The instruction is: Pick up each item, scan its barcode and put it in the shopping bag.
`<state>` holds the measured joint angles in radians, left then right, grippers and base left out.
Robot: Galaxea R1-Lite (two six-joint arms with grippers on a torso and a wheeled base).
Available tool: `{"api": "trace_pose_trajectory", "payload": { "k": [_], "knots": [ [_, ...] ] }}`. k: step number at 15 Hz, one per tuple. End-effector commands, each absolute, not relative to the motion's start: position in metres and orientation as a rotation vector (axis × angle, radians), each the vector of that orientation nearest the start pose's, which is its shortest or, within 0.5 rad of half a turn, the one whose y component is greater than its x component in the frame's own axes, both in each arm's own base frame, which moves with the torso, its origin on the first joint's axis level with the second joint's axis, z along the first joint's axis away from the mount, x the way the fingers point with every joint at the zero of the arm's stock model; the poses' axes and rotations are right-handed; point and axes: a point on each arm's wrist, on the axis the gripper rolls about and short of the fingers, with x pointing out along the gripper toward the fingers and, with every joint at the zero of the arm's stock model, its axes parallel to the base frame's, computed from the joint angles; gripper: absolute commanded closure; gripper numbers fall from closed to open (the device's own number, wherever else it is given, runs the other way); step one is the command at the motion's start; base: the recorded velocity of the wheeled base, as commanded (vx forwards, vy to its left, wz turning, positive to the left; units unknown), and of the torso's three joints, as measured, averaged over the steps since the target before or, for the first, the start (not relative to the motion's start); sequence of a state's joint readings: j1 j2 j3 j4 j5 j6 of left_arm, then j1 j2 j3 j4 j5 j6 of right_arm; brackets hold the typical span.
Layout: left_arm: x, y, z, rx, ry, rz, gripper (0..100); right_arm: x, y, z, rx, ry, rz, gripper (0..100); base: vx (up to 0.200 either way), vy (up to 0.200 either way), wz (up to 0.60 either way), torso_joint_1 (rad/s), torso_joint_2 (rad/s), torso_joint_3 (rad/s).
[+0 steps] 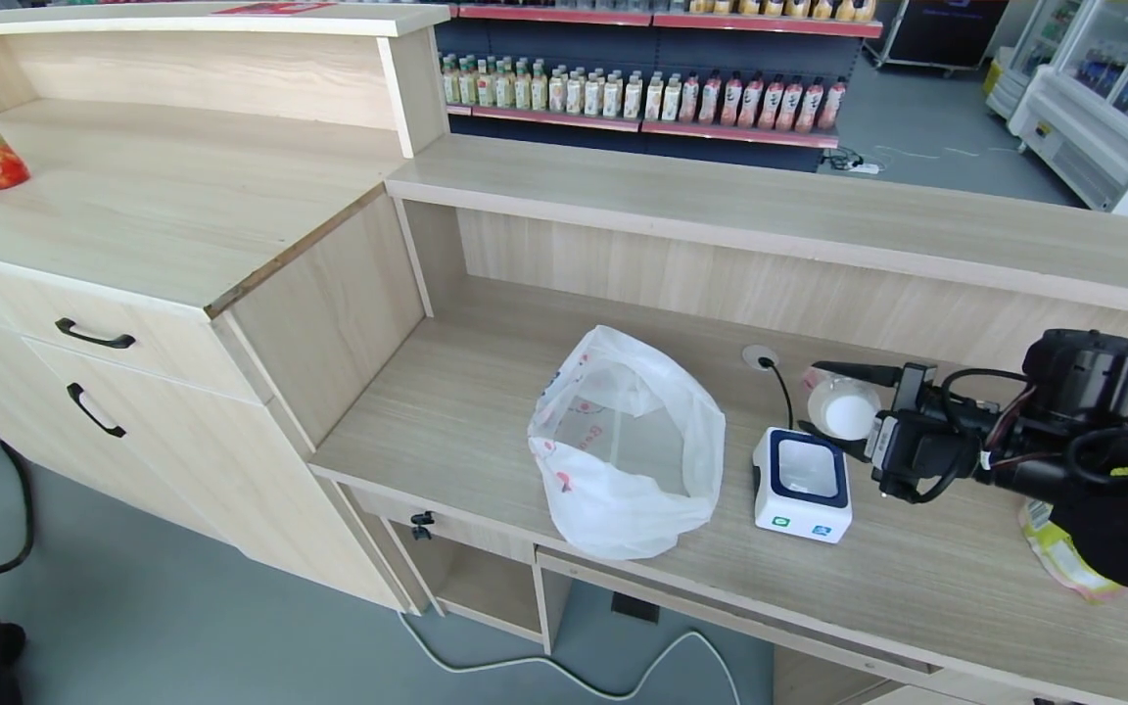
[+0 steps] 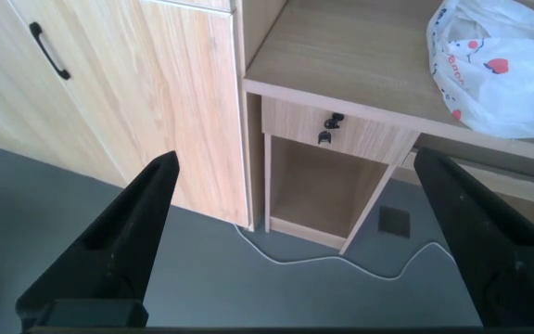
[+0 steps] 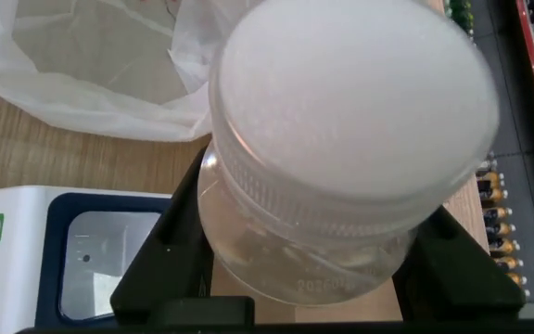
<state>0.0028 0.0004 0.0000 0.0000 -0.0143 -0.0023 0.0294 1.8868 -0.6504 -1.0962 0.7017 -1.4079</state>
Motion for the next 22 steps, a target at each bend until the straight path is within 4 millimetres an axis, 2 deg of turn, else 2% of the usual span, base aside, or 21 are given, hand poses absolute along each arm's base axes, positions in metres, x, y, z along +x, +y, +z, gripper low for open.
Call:
{"api": "trace_pose_trajectory", "payload": {
  "k": [1,6,13,22],
  "knots": [
    [-0.023,0.000,0.075,-0.003,0.000,-0.012,0,0.320,0.024,0.125,-1.296,-0.394,0.715,100,0.000,0.000,0.00,0.000,0.00,0.000],
    [-0.023,0.000,0.075,-0.003,0.000,-0.011,0,0.325,0.024,0.112,-1.309,-0.384,0.739,100,0.000,0.000,0.00,0.000,0.00,0.000],
    [-0.023,0.000,0.075,-0.003,0.000,-0.011,0,0.331,0.024,0.109,-1.292,-0.449,0.799,100,0.000,0.000,0.00,0.000,0.00,0.000],
    [-0.023,0.000,0.075,-0.003,0.000,-0.011,0,0.329,0.014,0.109,-1.337,-0.448,0.777,100,0.000,0.000,0.00,0.000,0.00,0.000]
  ]
}}
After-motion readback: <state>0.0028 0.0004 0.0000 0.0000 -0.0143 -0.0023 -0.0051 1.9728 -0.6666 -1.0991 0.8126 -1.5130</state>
